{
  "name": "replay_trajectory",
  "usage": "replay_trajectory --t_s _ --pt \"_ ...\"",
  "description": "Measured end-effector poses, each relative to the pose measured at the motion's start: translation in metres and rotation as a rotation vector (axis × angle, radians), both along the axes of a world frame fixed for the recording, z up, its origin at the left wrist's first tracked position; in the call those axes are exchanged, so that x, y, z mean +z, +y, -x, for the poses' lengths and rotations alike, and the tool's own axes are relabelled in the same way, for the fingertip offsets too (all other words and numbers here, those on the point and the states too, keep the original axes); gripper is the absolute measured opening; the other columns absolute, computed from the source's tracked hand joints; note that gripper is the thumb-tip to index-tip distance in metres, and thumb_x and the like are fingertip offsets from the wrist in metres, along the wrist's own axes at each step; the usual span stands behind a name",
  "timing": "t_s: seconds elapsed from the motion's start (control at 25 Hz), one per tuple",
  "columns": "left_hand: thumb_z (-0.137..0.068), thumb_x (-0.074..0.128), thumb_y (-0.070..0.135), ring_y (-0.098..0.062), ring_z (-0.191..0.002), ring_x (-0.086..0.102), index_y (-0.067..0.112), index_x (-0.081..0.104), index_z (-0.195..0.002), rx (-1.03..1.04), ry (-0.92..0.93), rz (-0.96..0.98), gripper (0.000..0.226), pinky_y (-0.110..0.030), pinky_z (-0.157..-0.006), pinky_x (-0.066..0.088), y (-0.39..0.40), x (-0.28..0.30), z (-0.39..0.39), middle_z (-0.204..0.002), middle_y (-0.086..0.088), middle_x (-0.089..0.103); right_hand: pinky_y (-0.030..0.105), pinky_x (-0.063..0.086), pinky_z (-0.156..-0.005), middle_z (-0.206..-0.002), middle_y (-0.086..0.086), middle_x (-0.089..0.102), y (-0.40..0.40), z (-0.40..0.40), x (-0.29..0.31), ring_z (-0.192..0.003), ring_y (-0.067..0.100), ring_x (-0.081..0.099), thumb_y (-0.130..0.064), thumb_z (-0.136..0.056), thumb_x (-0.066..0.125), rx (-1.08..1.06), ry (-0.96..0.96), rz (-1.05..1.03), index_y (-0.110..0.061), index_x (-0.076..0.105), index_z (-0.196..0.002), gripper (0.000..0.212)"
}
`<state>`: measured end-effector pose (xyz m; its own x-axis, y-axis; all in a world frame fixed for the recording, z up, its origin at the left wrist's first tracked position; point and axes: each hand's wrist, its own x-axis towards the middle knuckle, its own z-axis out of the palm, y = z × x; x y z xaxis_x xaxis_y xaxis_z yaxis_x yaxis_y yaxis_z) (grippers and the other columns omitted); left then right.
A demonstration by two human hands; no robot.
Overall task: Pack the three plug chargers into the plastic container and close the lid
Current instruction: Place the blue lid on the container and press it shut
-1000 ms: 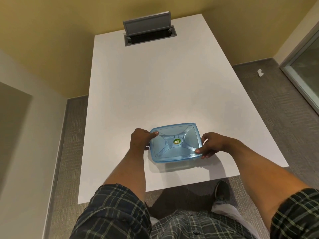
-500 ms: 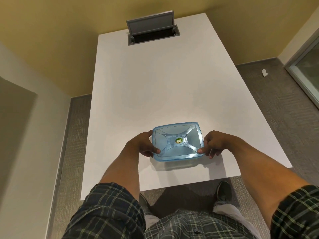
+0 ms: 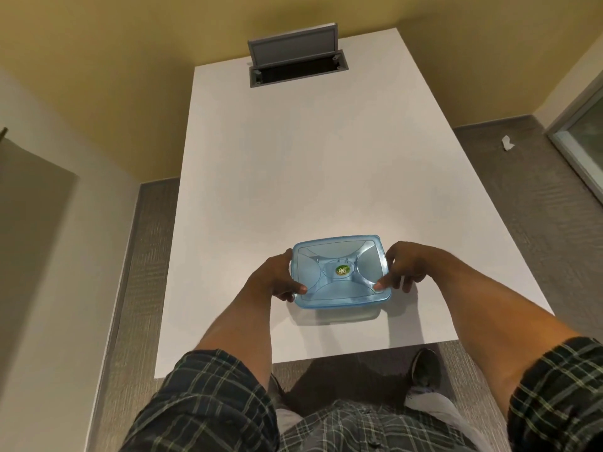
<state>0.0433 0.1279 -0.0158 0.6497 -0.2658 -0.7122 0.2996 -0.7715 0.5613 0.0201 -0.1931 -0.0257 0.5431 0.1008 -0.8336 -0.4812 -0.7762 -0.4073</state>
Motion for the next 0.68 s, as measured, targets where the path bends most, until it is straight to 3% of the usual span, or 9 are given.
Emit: replay_trajectory --t_s 0.12,0.2,0.48,0.6,0.68 --pt "-0.074 0.085 -0.001 -0.020 -0.048 0.066 0.035 0.010 -0.162 0.035 -0.022 0.000 0.121 -0.028 -0.047 0.057 0.000 -0.001 0.002 -0.080 -0.006 0.063 0.026 0.051 -0.050 -0.090 0.021 0.075 0.007 -0.008 -0.006 -0.055 0.024 0.071 -0.061 -0.085 0.068 -0.253 -0.175 -0.039 -0.001 0.063 -0.093 0.061" --pt "-0.073 0.085 -0.002 -0.018 -0.047 0.066 0.041 0.007 -0.162 0.057 -0.024 0.019 0.126 -0.024 -0.046 0.056 0.001 -0.003 0.003 -0.082 -0.003 0.061 0.033 0.054 -0.052 -0.084 0.022 0.069 0.012 -0.010 -0.013 -0.056 0.030 0.067 -0.056 -0.094 0.058 -0.431 -0.331 -0.045 0.002 0.060 -0.092 0.058" --pt "-0.070 0.086 0.000 -0.017 -0.046 0.067 0.042 0.011 -0.161 0.058 -0.051 -0.007 0.125 -0.024 -0.047 0.056 0.001 -0.008 0.004 -0.085 -0.004 0.061 0.051 0.059 -0.070 -0.070 0.014 0.057 0.023 -0.017 -0.025 -0.060 0.031 0.059 -0.046 -0.090 0.067 -0.556 -0.518 0.029 -0.012 0.047 -0.067 0.045" --pt "-0.070 0.086 0.002 -0.018 -0.048 0.067 0.040 0.016 -0.159 0.049 -0.055 -0.010 0.119 -0.028 -0.048 0.059 0.000 -0.009 0.003 -0.085 -0.004 0.061 0.044 0.054 -0.060 -0.069 0.016 0.053 0.022 -0.016 -0.025 -0.053 0.028 0.053 -0.043 -0.090 0.069 -0.585 -0.500 -0.025 -0.011 0.046 -0.067 0.045" --pt "-0.072 0.087 0.009 -0.025 -0.066 0.071 0.036 0.011 -0.161 -0.028 -0.072 -0.075 0.120 -0.031 -0.061 0.062 -0.004 -0.008 0.002 -0.091 -0.006 0.066 0.042 0.052 -0.058 -0.068 0.017 0.053 0.021 -0.014 -0.023 -0.050 0.028 0.052 -0.043 -0.090 0.070 -0.600 -0.505 -0.052 -0.011 0.047 -0.067 0.045"
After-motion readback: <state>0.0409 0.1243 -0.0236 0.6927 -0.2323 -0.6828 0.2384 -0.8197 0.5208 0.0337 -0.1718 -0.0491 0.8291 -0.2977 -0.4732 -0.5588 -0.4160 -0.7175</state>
